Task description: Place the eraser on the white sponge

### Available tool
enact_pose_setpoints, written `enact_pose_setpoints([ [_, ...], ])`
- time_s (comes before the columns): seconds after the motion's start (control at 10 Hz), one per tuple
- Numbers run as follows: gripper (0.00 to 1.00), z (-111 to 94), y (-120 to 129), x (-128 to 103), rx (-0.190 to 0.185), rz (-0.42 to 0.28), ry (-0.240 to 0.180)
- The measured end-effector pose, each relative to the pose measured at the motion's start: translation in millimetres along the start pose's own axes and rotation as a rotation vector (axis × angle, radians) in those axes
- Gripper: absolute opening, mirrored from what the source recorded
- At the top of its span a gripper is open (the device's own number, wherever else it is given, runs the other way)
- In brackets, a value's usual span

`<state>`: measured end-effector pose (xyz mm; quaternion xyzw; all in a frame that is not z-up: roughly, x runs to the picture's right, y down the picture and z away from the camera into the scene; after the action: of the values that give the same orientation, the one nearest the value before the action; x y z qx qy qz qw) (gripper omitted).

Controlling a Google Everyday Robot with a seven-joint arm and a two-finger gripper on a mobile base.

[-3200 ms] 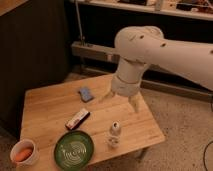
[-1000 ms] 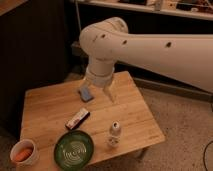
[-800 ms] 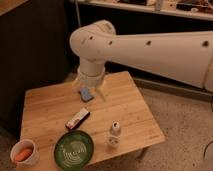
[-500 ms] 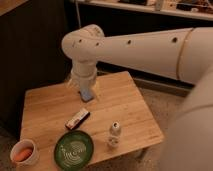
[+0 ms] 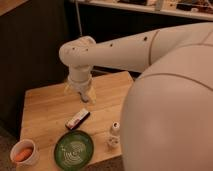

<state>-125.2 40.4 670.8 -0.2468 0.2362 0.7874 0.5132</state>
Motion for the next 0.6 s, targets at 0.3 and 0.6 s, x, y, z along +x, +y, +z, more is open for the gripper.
enact_pose_setpoints([
  [0.3,0.80,32.7,13.7,3.8,-0.006,-0.017,0.042],
  [0.6,0.80,67.8,28.3,10.0,-0.003,-0.038,0.077],
])
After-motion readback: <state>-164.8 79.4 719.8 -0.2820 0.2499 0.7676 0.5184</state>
